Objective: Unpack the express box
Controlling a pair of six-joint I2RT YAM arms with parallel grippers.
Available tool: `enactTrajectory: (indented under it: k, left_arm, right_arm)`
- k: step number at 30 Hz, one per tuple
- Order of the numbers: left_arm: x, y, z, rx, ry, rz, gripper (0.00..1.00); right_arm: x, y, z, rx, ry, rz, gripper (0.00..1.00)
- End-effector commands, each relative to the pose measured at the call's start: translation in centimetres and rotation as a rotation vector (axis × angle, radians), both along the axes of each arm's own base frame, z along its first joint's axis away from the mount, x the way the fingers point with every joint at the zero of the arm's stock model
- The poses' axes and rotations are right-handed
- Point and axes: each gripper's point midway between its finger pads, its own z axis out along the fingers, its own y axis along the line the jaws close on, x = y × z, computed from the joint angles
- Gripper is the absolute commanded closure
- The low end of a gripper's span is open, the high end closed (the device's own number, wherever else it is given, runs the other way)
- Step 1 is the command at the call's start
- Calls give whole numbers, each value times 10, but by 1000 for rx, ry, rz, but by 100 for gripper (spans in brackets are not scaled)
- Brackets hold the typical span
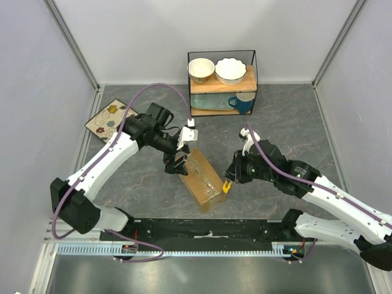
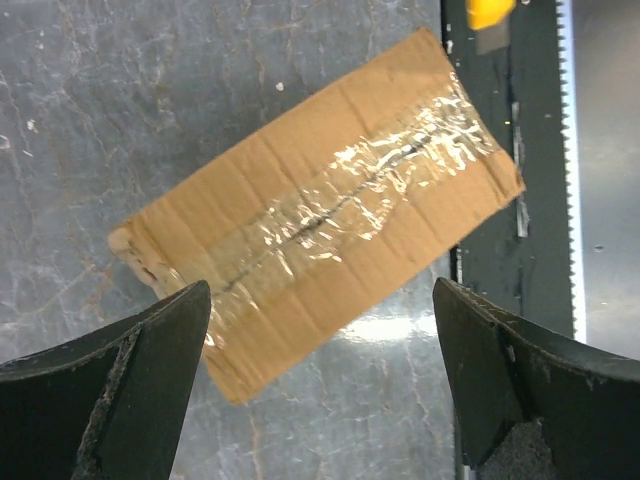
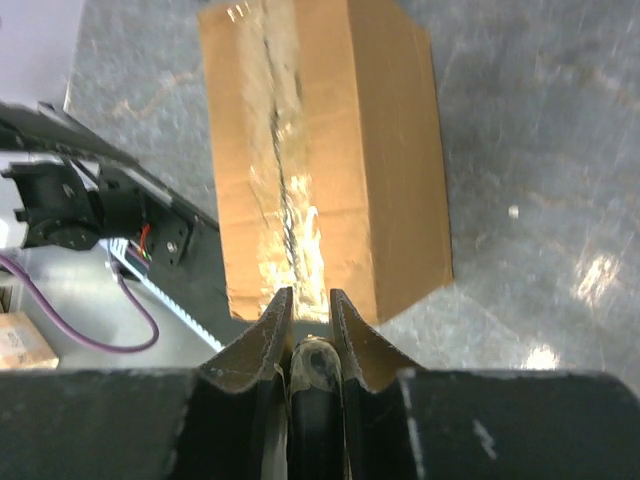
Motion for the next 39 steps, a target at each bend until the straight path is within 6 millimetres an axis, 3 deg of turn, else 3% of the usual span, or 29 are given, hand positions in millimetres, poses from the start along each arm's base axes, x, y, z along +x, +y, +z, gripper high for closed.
enactTrajectory:
  k: [1,8,13,14,20,26,31,35,39]
  left_arm:
    - [22,-26,16,-42,-163,-67,2]
    - [19,-49,-6,27,-224,-142,2]
    - [35,-56,-26,68,-214,-121,2]
    - [38,-57,-25,67,-216,-118,2]
    - [44,-59,-37,102,-194,-106,4]
    - [51,-46,-45,146,-202,-66,6]
    - [52,-25,-48,193,-187,-23,8]
    - [48,-6,-48,215,-174,10,9]
    - [31,8,-43,211,-175,23,9]
  right_arm:
    - [-29,-5,-13,17,146,26,100]
    - [-57,-13,-42,50,272,46,100]
    - [-60,0,-58,126,309,52,100]
    - [-61,1,-67,123,329,47,100]
    - [-61,10,-80,121,326,74,100]
    - [-43,12,-93,91,286,14,100]
    - [-23,13,-107,16,237,-30,100]
    - [-2,14,-101,-24,156,-68,100]
    - [16,28,-85,-33,101,-63,100]
